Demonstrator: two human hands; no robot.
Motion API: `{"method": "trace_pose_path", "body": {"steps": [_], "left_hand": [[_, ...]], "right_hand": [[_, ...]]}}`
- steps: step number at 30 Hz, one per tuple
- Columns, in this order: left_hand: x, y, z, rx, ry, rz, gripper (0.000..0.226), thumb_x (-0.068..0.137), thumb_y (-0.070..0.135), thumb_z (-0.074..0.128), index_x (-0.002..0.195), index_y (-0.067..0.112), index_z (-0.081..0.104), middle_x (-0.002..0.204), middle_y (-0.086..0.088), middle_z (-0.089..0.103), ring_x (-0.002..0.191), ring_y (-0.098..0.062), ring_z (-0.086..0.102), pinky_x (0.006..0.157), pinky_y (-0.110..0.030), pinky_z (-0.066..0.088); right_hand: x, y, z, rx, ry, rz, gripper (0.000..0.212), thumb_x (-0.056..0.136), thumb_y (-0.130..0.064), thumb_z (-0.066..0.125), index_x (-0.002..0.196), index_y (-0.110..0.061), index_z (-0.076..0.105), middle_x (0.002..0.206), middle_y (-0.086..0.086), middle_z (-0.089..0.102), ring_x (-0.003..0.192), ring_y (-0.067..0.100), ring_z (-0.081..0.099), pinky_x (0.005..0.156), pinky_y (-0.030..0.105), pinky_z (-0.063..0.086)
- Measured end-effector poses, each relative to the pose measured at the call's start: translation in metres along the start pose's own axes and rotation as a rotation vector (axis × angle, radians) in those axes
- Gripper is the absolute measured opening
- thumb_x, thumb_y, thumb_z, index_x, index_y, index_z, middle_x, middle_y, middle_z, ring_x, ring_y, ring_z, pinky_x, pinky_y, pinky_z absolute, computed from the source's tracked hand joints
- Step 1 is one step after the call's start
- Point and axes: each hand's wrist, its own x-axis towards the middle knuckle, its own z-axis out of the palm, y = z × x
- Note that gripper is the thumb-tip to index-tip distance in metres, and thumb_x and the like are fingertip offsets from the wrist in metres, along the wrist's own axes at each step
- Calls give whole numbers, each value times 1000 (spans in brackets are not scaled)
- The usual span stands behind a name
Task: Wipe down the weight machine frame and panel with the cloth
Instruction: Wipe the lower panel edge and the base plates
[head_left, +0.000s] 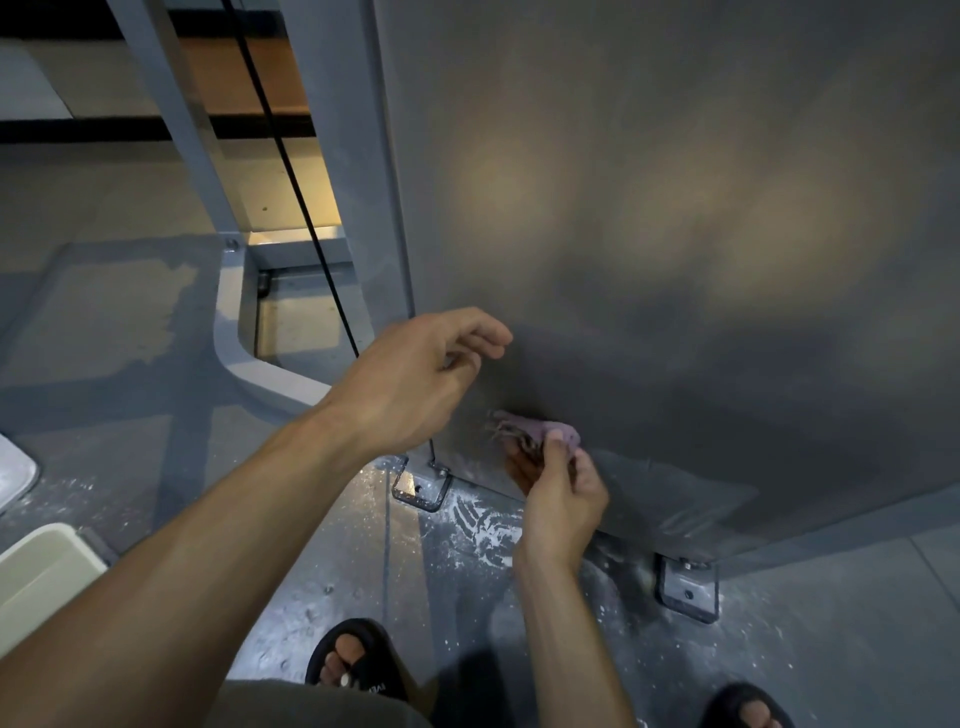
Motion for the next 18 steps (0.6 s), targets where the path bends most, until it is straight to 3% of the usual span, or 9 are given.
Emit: {"method": "trace_pose_path", "body": {"steps": [3, 7, 11, 15, 18], "left_hand": [[0, 1, 2, 9, -7, -1, 38, 103, 7, 53, 126, 34, 66, 117, 22, 68, 109, 10, 59, 86, 0, 40], [2, 3, 2, 10, -15, 14, 37, 102, 8, 54, 123, 36, 67, 115, 21, 69, 106, 11, 60, 83, 3, 39], [2, 7, 5, -9, -36, 29, 35, 102, 10, 57, 121, 37, 69, 112, 21, 70, 104, 15, 58, 80, 5, 37], [3, 8, 7, -6, -34, 33, 33, 102, 14, 59, 118, 41, 69, 111, 22, 71, 104, 14, 60, 81, 5, 37], [4, 8, 9, 14, -37, 29, 34, 102, 15, 59, 119, 43, 68, 111, 24, 70, 104, 14, 60, 80, 5, 37]], "right_hand": [[3, 4, 1, -4, -2, -27, 25, 101, -29, 64, 82, -16, 73, 78, 2, 77, 79, 24, 75, 73, 36, 60], [10, 28, -2, -53, 28, 178, 23, 101, -20, 65, 80, -15, 71, 79, 5, 76, 76, 24, 75, 66, 35, 61], [15, 39, -9, -96, -5, 220, 23, 98, -27, 68, 79, -15, 74, 80, 7, 78, 81, 31, 76, 82, 57, 61], [6, -6, -20, 29, -9, -10, 26, 103, -25, 61, 84, -11, 72, 80, 7, 77, 75, 21, 73, 73, 38, 62], [11, -8, -26, 3, 13, -4, 26, 102, -24, 62, 82, -12, 71, 74, 0, 75, 70, 14, 70, 68, 32, 58]]}}
